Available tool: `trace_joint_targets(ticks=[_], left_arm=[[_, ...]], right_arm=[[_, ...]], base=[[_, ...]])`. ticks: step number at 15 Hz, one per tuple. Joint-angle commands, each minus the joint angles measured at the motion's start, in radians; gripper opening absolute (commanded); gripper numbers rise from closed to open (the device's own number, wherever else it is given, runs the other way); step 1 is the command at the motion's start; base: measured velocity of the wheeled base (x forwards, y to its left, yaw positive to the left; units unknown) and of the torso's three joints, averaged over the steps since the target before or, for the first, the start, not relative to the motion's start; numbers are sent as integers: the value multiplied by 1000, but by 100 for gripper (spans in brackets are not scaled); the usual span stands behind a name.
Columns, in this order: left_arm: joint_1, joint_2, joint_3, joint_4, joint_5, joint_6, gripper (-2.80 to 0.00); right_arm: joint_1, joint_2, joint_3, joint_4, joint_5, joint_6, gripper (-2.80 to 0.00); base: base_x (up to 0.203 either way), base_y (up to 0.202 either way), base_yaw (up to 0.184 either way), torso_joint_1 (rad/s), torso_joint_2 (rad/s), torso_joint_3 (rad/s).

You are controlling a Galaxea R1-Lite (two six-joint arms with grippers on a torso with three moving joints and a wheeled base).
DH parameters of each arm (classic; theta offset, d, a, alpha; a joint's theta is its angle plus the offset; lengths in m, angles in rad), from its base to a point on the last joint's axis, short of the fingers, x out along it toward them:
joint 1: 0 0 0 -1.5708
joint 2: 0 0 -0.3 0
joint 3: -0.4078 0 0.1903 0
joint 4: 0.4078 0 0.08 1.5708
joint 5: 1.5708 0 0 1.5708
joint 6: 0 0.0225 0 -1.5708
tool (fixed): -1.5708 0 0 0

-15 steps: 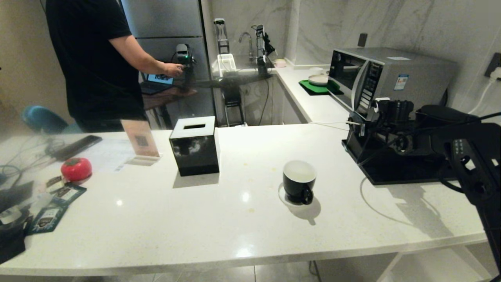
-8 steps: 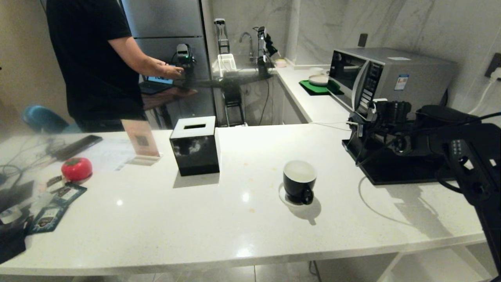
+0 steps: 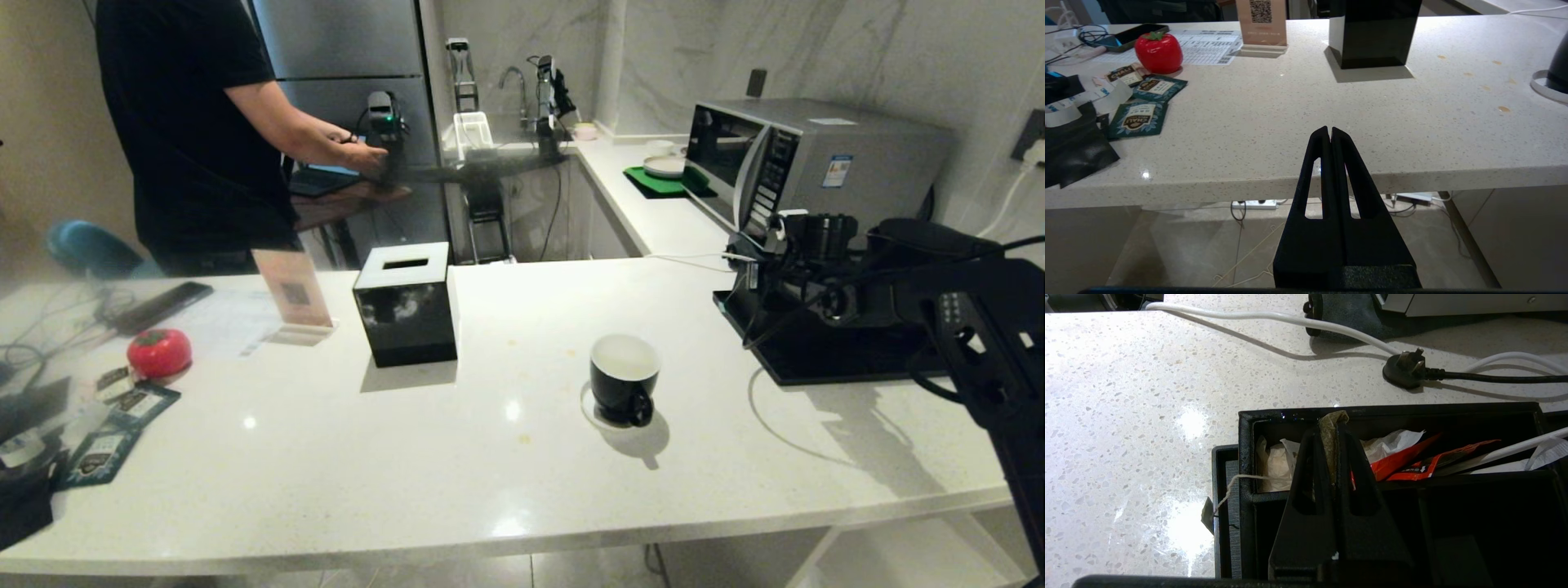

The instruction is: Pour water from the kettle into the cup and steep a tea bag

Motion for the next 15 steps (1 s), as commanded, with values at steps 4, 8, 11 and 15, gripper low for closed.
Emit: trace_joint_targets(ticks=[4,8,11,15], left_arm=[[0,2,0,0,0,0,-280],[0,2,0,0,0,0,-280],[0,2,0,0,0,0,-280],[0,2,0,0,0,0,-280]], right_arm=[[5,-21,0,-10,0,-4,-280],[6,-40,0,-8,0,-6,-280],[6,-51,0,-5,0,-6,-280],[6,-69,3,-2,-2,-6,-280]], base=[[0,0,0,0,0,0],[0,0,0,0,0,0],[0,0,0,0,0,0],[0,0,0,0,0,0]])
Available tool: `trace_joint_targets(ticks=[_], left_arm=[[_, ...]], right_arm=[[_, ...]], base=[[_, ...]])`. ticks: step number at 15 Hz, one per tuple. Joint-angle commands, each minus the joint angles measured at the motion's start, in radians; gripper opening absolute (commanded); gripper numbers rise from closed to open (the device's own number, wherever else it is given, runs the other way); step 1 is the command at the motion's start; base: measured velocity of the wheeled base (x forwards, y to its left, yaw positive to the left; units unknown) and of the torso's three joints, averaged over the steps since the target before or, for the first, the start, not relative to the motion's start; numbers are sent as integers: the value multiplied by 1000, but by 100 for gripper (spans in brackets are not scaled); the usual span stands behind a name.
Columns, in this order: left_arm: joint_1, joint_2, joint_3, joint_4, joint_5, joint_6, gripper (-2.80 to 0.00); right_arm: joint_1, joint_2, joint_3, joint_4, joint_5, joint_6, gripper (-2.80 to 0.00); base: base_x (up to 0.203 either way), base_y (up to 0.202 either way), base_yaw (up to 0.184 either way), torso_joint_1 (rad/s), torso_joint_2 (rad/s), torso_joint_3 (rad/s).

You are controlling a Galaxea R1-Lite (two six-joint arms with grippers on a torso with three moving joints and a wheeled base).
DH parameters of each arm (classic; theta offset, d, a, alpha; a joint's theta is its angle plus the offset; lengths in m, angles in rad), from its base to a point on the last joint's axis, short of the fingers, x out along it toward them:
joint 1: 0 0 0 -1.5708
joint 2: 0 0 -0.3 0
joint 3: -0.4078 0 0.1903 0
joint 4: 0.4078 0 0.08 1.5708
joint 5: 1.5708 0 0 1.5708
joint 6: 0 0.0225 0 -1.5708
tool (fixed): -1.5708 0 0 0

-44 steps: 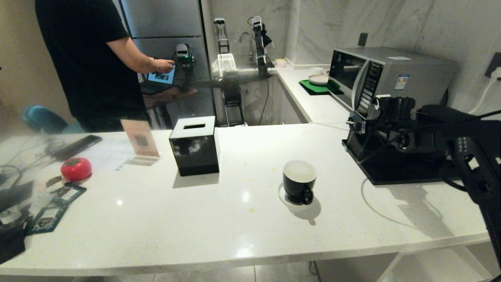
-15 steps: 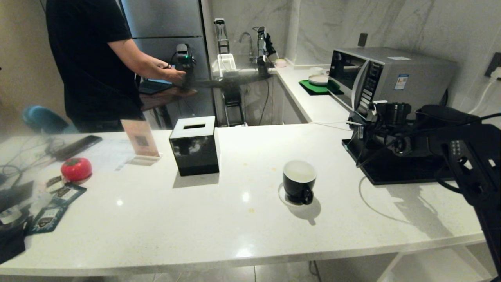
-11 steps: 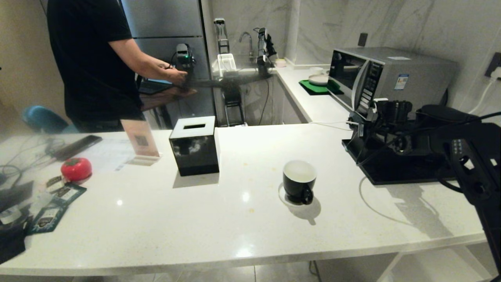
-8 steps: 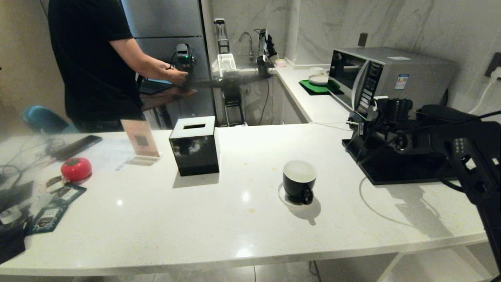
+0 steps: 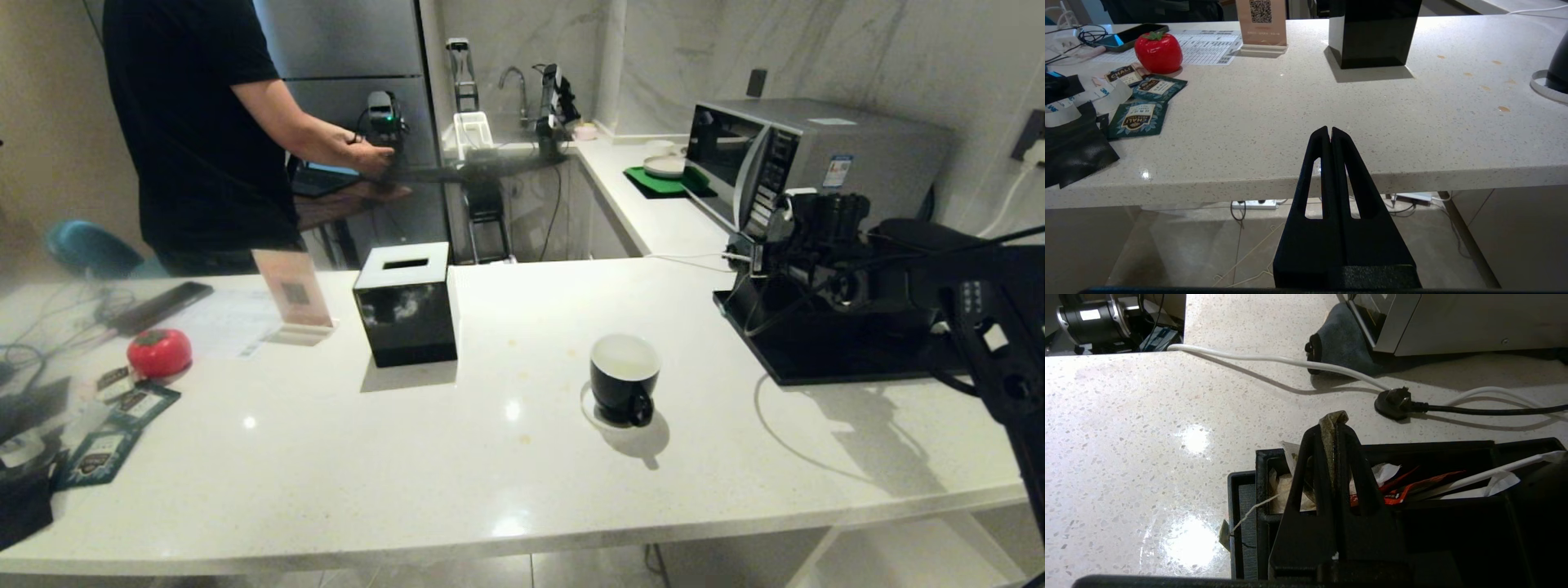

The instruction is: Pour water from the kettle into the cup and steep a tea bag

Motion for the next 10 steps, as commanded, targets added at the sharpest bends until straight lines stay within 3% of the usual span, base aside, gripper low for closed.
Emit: trace_joint_targets(ticks=[1,10], left_arm=[[0,2,0,0,1,0,-280],[0,2,0,0,1,0,-280]], right_arm=[[0,-17,3,-2,-2,-1,-280],[9,-69,27,0,-2,1,-280]], base=[[0,0,0,0,0,0],[0,0,0,0,0,0]])
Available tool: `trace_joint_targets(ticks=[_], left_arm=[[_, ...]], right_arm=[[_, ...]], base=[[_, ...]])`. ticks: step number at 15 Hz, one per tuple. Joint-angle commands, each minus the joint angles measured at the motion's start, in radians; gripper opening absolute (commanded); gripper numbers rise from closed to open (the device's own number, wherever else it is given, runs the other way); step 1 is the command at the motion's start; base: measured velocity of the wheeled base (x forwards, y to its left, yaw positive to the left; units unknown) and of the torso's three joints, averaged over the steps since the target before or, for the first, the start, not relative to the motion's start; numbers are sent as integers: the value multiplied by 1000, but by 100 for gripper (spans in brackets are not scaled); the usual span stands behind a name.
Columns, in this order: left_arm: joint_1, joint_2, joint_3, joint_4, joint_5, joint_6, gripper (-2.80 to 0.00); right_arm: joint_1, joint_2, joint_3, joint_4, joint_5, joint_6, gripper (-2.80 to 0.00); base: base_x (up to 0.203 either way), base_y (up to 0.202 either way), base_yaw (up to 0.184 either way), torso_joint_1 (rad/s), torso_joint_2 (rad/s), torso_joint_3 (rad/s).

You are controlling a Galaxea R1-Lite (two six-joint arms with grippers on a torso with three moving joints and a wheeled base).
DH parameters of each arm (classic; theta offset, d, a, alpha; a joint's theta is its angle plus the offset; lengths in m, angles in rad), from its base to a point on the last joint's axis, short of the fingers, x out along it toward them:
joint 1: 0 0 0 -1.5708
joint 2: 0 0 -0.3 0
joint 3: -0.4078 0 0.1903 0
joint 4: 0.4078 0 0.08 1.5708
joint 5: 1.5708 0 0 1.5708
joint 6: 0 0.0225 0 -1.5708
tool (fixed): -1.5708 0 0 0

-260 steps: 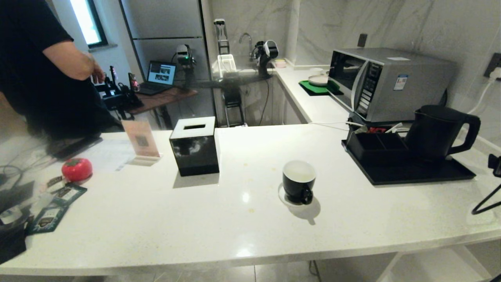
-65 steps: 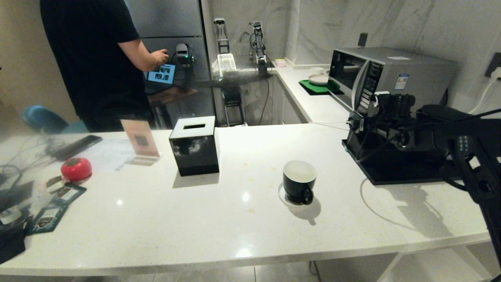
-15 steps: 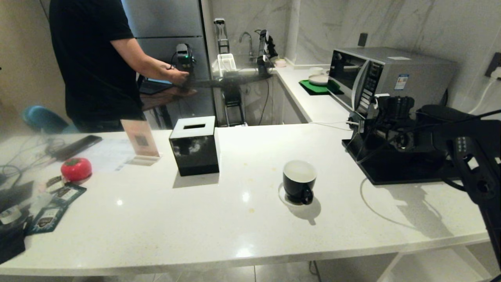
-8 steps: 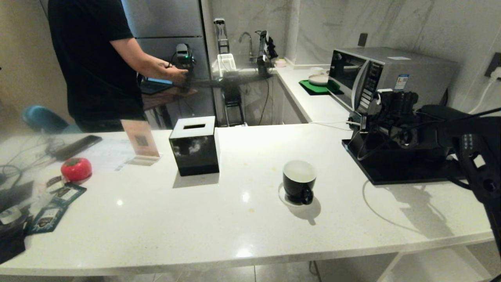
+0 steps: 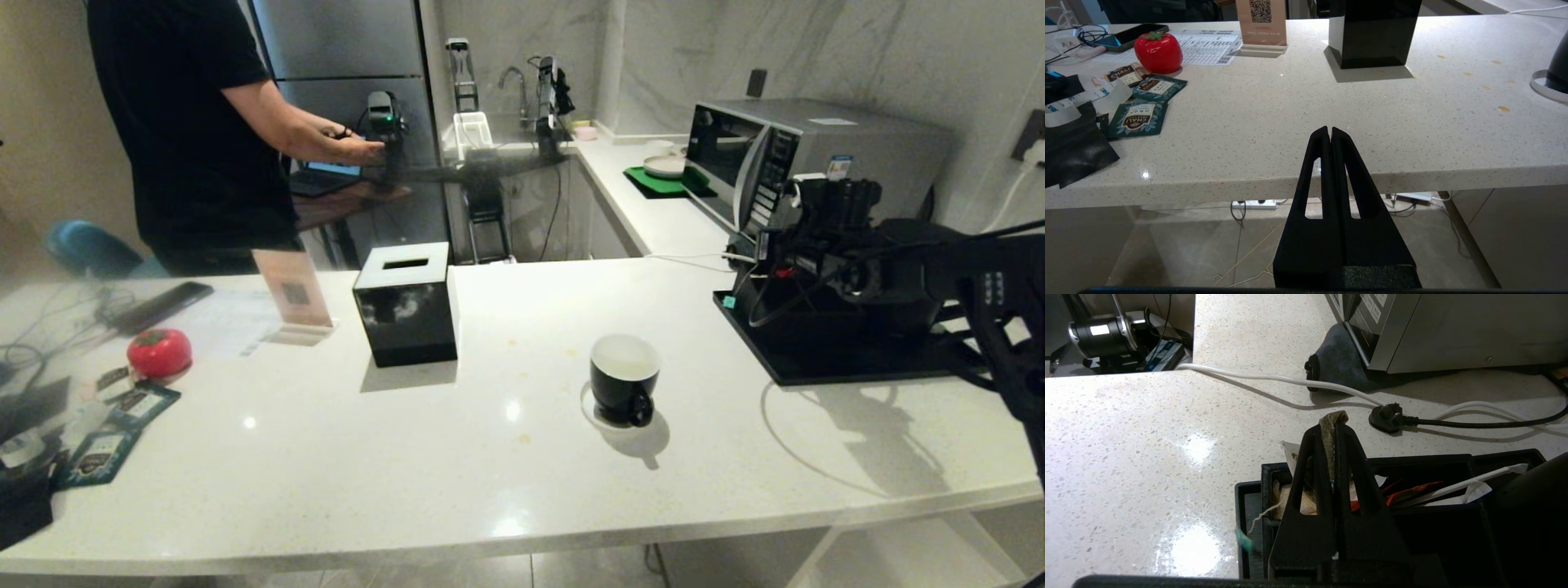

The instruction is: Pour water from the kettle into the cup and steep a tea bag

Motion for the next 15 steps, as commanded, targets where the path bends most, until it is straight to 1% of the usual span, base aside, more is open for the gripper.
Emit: trace_joint_targets(ticks=[1,11,15], left_arm=[[0,2,0,-1,1,0,-280],[0,0,0,-1,1,0,-280],[0,2,0,-1,1,0,-280]], right_arm=[[4,-24,13,-4,-1,0,-280],[20,-138,114,-24,-38,0,-280],[21,-207,207,-62,-41,-3,-280]], base=[[0,0,0,0,0,0],[0,0,0,0,0,0],[0,0,0,0,0,0]])
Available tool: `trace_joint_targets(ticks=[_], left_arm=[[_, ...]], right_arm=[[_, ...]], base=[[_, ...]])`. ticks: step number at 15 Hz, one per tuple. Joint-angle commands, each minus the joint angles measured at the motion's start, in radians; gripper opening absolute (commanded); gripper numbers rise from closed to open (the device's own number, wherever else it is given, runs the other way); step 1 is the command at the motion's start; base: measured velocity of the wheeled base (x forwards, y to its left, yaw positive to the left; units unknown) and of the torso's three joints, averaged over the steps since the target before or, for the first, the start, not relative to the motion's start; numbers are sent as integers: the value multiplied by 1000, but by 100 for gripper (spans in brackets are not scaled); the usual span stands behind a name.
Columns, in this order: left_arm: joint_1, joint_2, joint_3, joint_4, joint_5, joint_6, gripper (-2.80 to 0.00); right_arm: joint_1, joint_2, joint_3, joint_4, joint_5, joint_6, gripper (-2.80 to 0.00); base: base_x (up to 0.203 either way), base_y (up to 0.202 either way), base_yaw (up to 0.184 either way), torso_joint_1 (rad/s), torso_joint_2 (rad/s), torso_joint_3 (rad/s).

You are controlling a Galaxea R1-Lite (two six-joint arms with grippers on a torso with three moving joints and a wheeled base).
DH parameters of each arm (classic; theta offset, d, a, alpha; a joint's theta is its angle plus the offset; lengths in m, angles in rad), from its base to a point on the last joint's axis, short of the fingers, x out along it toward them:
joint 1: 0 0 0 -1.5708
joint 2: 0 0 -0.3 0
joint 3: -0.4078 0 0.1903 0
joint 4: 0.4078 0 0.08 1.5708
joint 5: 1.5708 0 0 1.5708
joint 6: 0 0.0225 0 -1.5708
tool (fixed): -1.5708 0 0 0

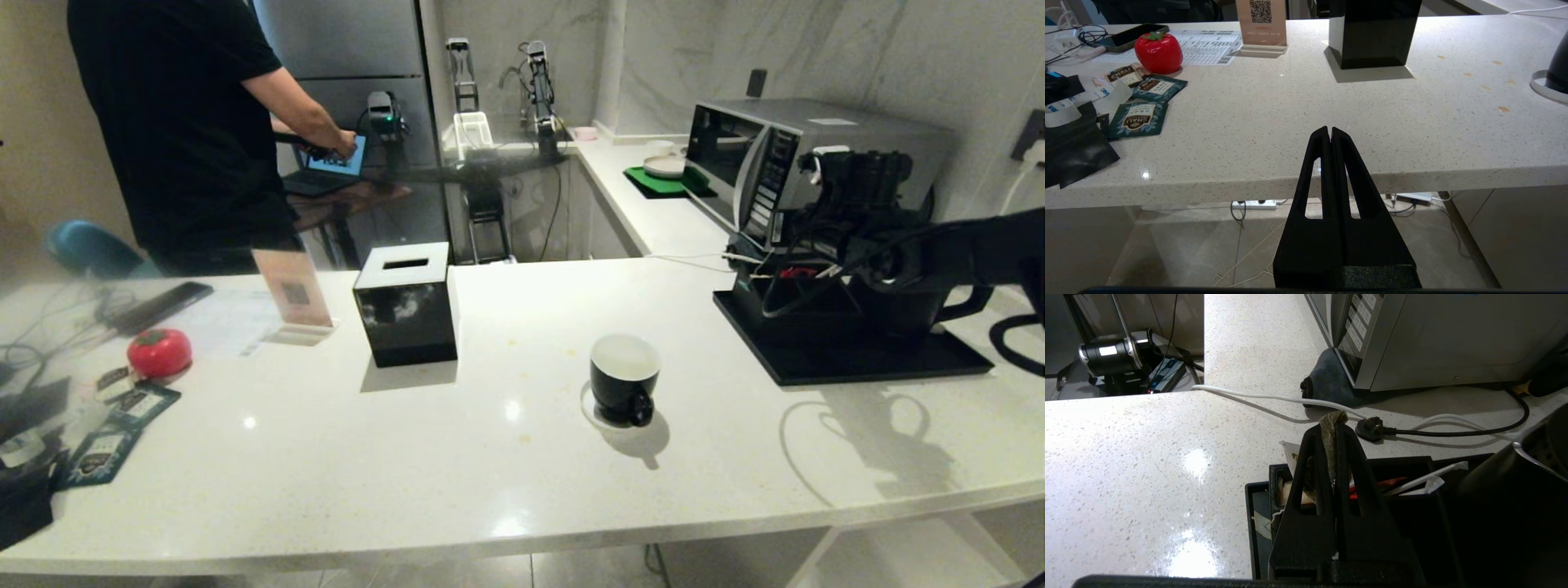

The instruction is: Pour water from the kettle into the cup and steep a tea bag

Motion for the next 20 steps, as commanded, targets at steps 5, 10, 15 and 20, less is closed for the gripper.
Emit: trace_joint_targets(ticks=[5,10,15,20], left_arm=[[0,2,0,0,1,-1,-280],[0,2,0,0,1,-1,-280],[0,2,0,0,1,-1,-280],[0,2,0,0,1,-1,-280]], right_arm=[[24,-125,118,-31,0,0,-280],[40,-215,209,-67,4,1,-280],[38,-312,264,-75,8,10,-280],[39,-374,276,-74,33,14,-280]], base=[[0,0,0,0,0,0],[0,0,0,0,0,0],[0,0,0,0,0,0],[0,0,0,0,0,0]])
